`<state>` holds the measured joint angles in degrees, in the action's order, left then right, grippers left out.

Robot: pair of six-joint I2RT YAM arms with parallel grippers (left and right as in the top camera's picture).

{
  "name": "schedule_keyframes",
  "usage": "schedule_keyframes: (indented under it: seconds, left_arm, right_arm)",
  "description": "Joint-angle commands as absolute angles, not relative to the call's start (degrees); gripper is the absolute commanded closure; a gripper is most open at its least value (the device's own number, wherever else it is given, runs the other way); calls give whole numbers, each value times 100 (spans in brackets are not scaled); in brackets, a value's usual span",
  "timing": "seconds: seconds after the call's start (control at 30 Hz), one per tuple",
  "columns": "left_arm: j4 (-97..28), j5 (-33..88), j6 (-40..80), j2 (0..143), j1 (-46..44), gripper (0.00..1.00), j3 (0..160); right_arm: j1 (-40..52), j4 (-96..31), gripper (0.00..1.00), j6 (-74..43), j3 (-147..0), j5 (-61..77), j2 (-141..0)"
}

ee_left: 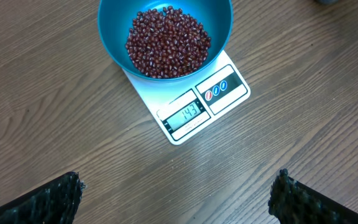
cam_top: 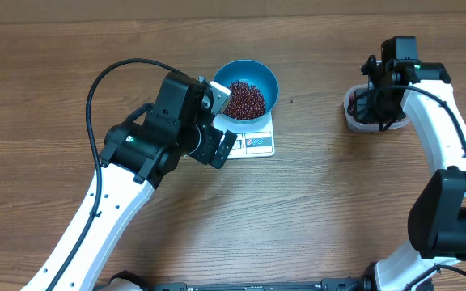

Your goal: Scoop item into bowl and weigh 150g on scale

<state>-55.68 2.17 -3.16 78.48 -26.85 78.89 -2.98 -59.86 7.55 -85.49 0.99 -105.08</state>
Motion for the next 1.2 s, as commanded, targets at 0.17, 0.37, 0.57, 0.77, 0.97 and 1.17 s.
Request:
schedule_keyframes:
  seconds: [0.17,0.37,0.57,0.77,0.97,1.17]
  left_arm:
    - [-5548,239,-257,7843,-2663,0,7848]
    - [-5548,239,-259,7843,-2663,0,7848]
    - [-5548,239,-259,7843,-2663,0,7848]
    - [-5548,239,-259,7843,-2663,0,7848]
    - [-5548,239,-259,7843,-2663,0,7848]
    - [-5548,239,-259,7843,-2663,0,7848]
  right_arm:
    - [-668,-5968,96,814,-8562,993,-10510]
    - [-923,-5970,97,1068,-8562,1957,-10510]
    - [-1229,-5979,96,1050,-8562,2327,-10510]
    - [-1535,-6090,96,1028,-8562,2329,-10510]
    - [-1756,-6167,96,1083,-8562,2714,-10510]
    - [-2097,-6235,96,1098,-8562,3070,-10510]
